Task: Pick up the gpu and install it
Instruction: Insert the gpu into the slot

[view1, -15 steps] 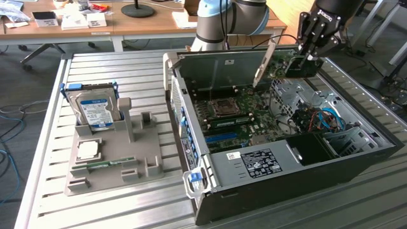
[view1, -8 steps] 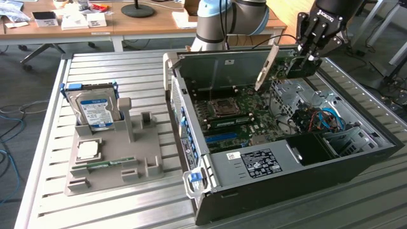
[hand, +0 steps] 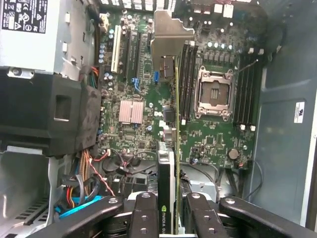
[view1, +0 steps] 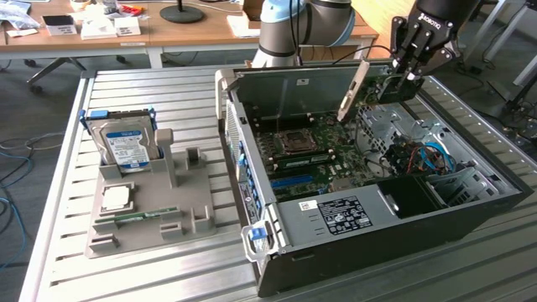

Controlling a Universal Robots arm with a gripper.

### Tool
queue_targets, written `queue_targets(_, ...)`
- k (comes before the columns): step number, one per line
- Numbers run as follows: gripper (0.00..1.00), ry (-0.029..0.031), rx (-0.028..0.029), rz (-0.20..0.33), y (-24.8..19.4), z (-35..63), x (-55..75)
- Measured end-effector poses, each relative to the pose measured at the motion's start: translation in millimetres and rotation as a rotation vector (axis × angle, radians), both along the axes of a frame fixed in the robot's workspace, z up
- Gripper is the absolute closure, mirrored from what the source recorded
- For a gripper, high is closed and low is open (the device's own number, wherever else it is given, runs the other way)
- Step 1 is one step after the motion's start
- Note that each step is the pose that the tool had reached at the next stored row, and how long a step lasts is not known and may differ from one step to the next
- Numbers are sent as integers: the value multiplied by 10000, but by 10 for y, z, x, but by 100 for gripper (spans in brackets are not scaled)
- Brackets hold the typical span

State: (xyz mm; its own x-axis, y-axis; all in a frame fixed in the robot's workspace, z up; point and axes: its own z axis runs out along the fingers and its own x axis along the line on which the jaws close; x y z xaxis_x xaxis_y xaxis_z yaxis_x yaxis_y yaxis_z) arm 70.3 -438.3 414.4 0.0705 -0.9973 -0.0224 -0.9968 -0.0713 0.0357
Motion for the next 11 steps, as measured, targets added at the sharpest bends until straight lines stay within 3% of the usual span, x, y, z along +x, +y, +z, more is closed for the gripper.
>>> queue_targets(3, 73, -176, 1, -29, -2, -8, -20)
queue_targets(11, 73, -185, -13, -1101, -2, -33, -29)
